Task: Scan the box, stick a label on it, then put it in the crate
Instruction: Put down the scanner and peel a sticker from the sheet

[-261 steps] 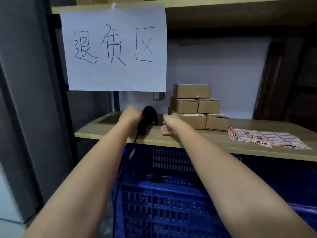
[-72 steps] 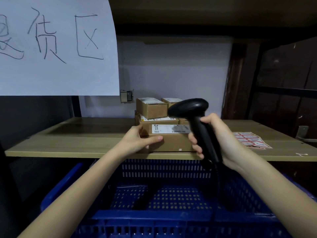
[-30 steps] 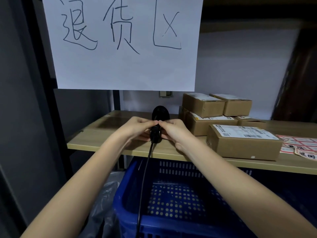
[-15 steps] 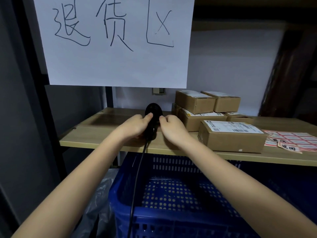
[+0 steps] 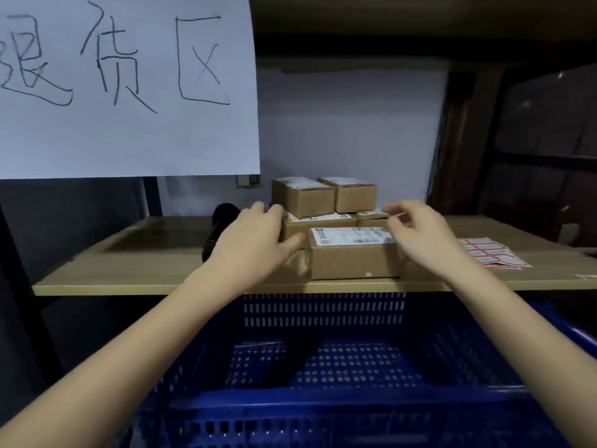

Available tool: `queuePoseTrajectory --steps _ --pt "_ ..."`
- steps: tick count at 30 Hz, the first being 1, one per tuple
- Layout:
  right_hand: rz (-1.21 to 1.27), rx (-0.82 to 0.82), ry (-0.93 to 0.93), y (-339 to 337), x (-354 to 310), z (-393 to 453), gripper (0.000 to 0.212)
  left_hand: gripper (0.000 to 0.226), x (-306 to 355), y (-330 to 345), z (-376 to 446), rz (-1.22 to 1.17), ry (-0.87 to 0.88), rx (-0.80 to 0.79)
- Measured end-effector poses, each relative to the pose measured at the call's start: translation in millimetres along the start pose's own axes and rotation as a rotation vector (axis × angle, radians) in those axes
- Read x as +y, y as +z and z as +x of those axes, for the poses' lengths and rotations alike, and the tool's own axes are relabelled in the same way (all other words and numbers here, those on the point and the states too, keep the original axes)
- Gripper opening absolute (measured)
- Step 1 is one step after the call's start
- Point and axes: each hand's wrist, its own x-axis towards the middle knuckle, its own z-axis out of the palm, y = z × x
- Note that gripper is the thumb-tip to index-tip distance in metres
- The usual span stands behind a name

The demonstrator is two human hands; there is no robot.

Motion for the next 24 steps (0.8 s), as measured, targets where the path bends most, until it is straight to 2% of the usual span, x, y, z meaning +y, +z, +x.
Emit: queuePoseTrajectory --steps 5,11,15,18,21,24 --pt "0.176 -0.24 0.079 -17 50 15 0.043 0.054 38 28 19 -0.047 0.064 -0.102" --pt "0.224 -0.456 0.046 -15 64 30 0.036 0.055 63 52 27 -0.037 0.215 -0.148" --pt "0.244 -0.436 -0.028 -11 69 32 0.033 0.046 70 56 26 0.0 0.229 -0.137" --pt "0.263 -0.423 -0.085 -13 78 34 0.032 0.046 66 51 24 -0.079 0.192 -0.17" --pt "0.268 -0.473 -0.193 -19 84 31 0.027 0.036 63 44 20 -0.126 0.171 -0.201" --pt "0.266 -0.487 -0.318 -22 87 24 0.024 0.048 65 40 11 -0.134 0.161 -0.221"
